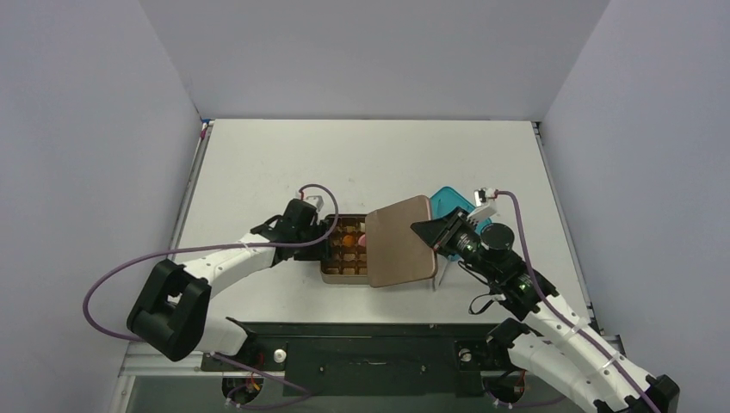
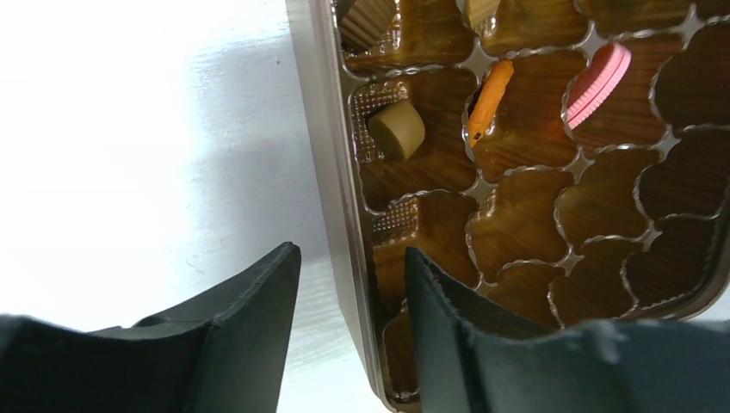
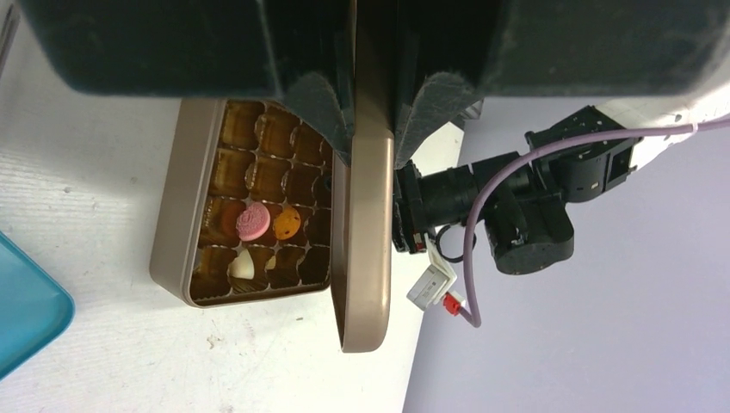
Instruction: Pack the cookies
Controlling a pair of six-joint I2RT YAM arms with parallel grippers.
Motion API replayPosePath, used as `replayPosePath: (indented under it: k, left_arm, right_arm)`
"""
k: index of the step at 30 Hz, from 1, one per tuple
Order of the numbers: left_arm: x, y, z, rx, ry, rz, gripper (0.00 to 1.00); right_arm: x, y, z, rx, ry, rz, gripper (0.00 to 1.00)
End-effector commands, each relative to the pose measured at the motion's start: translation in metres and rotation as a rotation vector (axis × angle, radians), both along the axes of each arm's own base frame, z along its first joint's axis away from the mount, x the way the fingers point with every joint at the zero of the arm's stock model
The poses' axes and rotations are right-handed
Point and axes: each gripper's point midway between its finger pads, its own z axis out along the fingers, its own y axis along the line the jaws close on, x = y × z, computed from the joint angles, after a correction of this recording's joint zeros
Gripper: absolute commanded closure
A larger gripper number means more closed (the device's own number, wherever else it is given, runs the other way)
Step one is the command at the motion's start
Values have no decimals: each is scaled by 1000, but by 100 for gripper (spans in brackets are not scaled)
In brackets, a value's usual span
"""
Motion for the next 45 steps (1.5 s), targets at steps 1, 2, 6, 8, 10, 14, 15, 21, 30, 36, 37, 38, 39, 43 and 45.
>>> replayPosePath:
  k: [1,2,6,8,10,14,15,21,30,36,37,38,39,43,45]
  left_arm:
    - [6,-2,16,-29,-67,9,49]
    - [7,-3,17,-36,-73,10,43]
    - [8,-6,22,-62,-90,8,35]
    - [10,-5,25,-66,-103,20,34]
    - [13,1,29,-53,-128,50,32]
    - [17,16,46,-34,-187,115,29]
    - [19,20,49,-30,-200,134,28]
    - [19,38,71,-67,-277,212,21]
    - [14,49,67,-188,-258,266,17]
    - [13,49,68,-246,-251,267,14]
    - [13,49,67,-248,-249,268,14]
    - [14,48,68,-255,-250,267,14]
    - [14,48,66,-256,-246,270,13]
    - [16,43,65,-285,-238,271,13]
    - [16,40,63,-297,-226,264,13]
  right_arm:
    - [13,7,20,114,-53,-26,100]
    - [13,8,20,121,-53,-27,100]
    - [19,14,16,154,-49,-43,100]
    - [22,17,11,155,-41,-51,100]
    - [23,21,10,171,-42,-55,100]
    - [28,31,12,204,-54,-57,100]
    - [26,34,12,207,-53,-49,100]
    - [37,55,5,208,-34,-37,100]
    - [56,92,9,273,-39,24,100]
    - [62,108,15,322,-46,65,100]
    - [65,111,13,322,-40,68,100]
    - [66,113,12,323,-38,69,100]
    - [68,116,9,328,-31,72,100]
    - [73,124,1,366,-11,79,100]
    - [75,127,-3,374,-2,84,100]
